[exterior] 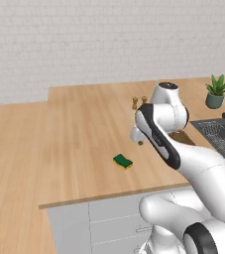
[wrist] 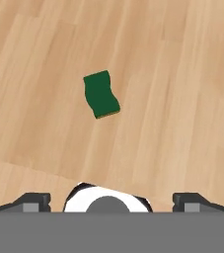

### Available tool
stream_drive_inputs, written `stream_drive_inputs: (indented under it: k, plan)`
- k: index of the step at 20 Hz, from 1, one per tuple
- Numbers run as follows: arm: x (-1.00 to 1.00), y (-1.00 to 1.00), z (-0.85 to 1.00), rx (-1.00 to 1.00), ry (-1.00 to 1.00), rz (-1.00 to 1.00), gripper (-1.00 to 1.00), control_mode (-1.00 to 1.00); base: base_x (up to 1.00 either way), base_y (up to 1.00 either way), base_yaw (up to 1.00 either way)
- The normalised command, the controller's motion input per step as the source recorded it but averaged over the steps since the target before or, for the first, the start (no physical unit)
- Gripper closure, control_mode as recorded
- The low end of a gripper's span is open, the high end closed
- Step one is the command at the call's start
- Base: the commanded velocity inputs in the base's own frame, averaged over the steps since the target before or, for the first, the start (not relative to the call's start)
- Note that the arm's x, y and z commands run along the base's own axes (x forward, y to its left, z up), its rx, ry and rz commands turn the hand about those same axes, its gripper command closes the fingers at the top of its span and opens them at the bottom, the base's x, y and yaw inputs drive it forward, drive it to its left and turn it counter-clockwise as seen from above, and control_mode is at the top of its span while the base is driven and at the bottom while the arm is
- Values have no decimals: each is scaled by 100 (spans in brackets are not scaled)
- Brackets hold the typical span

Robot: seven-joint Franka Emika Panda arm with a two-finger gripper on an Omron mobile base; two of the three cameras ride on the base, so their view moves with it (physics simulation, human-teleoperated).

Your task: Pick up the sponge from the counter and clean the cutting board by briefly scrubbing or pressing down on the cutting board. Once finished, release the sponge.

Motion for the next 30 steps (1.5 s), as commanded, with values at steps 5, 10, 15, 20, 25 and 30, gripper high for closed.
stream_drive_inputs:
  k: [5,10,15,20,25,30]
  plan:
    - [0,26,-60,0,0,8,-100,-100,0,0,0]
    - [5,20,-55,0,0,7,-100,-100,0,0,0]
    - [14,11,-52,-1,0,3,-100,-100,0,0,0]
    - [18,0,-44,0,0,0,-100,-100,0,0,0]
    - [30,0,-31,0,0,0,-100,-100,0,0,0]
    - [32,0,-9,0,0,0,-100,-100,0,0,0]
